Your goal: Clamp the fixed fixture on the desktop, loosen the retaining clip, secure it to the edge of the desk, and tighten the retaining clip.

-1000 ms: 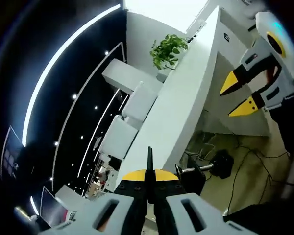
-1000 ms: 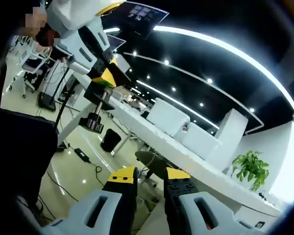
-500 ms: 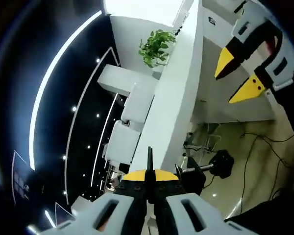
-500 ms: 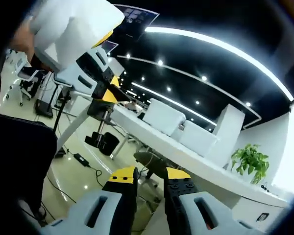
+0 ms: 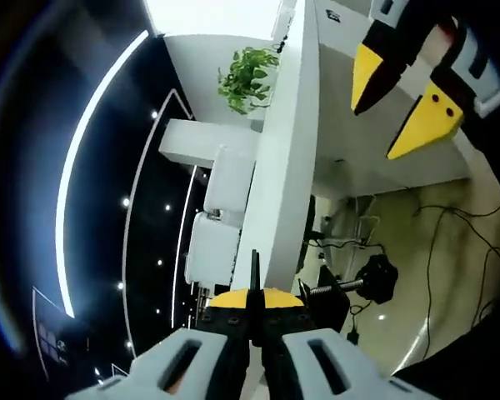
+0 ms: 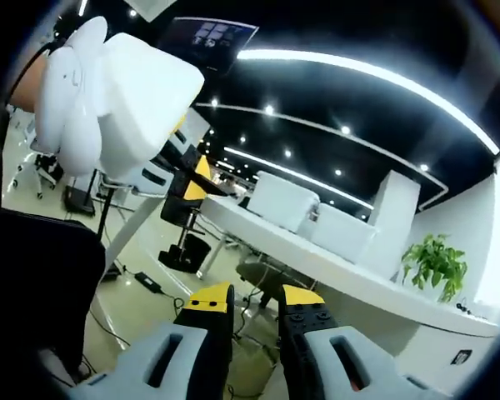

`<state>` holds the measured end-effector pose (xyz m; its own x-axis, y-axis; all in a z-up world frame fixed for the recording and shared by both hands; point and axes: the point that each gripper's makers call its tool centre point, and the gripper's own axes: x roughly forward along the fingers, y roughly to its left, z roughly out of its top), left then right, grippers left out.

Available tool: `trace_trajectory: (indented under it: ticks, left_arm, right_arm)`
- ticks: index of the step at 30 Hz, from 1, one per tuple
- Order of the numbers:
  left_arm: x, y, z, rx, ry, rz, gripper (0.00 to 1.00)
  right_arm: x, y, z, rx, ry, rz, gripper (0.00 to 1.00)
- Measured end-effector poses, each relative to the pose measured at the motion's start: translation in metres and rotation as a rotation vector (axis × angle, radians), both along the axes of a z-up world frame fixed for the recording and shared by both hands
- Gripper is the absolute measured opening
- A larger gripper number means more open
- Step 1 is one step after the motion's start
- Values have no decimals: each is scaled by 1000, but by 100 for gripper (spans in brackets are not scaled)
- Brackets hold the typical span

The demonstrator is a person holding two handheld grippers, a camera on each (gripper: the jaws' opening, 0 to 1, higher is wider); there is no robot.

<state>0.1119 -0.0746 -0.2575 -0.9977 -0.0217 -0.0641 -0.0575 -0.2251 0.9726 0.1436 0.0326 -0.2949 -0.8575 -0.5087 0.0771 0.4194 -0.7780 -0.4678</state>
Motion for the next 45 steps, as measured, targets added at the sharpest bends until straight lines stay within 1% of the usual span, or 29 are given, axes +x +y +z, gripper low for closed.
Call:
trace_trajectory:
  ticks: [3,4,6,10,12,15,17,19,21,22,23,24,25,26,27,30,31,32,33,35,36,37,38,39,40,42,44,45]
  left_arm:
    - [0,0,-1,-17,20,21,2]
    - [0,-1,-2,-18,19,39,2]
    - [-1,-4,-3,6,19,71,2]
    - [0,-10,-12,6,10,82,2]
    - [0,-15,-13,7,4,100,2]
    - [2,-19,-6,25,22,119,2]
    - [1,-19,-1,32,24,123,2]
    - [-2,-23,0,16,-5,169,2]
    - [-3,-22,1,18,-32,200,2]
    - [-2,-24,-2,-16,-63,222,2]
    - [-3,-25,-2,-23,-77,250,2]
    - [-4,-28,-5,-54,-109,287,2]
    - [-4,-30,-6,-37,-119,321,2]
    - [-6,-29,-6,-37,-126,337,2]
    - [-7,-26,-5,-47,-131,347,2]
    - [-8,-26,-5,-38,-132,378,2]
    - [-8,-26,-6,-48,-136,382,2]
    - [-8,-26,-6,-49,-137,384,2]
    - [-9,-26,-6,-54,-138,395,2]
    - [-11,-26,-6,-63,-146,421,2]
    - [-12,-26,-6,-63,-151,436,2]
    - [-13,-25,-6,-69,-159,455,2]
    - [-15,-25,-6,-75,-166,469,2]
    - [-14,-27,-7,-74,-176,507,2]
    - [-15,-26,-7,-100,-192,523,2]
    - [-17,-25,-8,-115,-198,544,2]
    - [-17,-25,-8,-134,-204,560,2]
    - [-17,-25,-8,-141,-206,570,2]
  right_arm:
    - [1,-6,-4,-3,-17,17,20]
    - [1,-8,-5,0,-21,21,20]
    - [3,-12,-8,10,-28,31,20]
    - [6,-16,-13,19,-41,45,20]
    - [5,-16,-14,20,-46,45,20]
    - [4,-18,-17,13,-63,48,20]
    - [5,-21,-22,29,-73,56,20]
    - [8,-26,-25,40,-79,69,20]
    - [10,-30,-26,50,-77,80,20]
    - [11,-32,-26,52,-76,87,20]
    - [12,-34,-26,55,-79,94,20]
    - [12,-35,-27,58,-82,98,20]
    - [13,-36,-29,61,-83,103,20]
    - [13,-38,-31,62,-89,109,20]
    - [13,-38,-33,60,-94,112,20]
    - [10,-44,-45,52,-119,134,20]
    - [8,-47,-49,55,-118,142,20]
    - [6,-49,-54,59,-115,148,20]
    - [3,-54,-60,107,-79,163,20]
    - [-1,-61,-64,134,-30,178,20]
    - [-1,-64,-65,144,-15,184,20]
    - [-2,-68,-64,142,14,191,20]
    - [-2,-72,-62,125,51,200,20]
    - [-3,-75,-64,124,66,200,20]
    - [-5,-77,-68,121,57,192,20]
    - [-6,-82,-71,96,59,195,20]
    - [-7,-83,-72,98,82,189,20]
    - [-6,-85,-69,104,113,200,20]
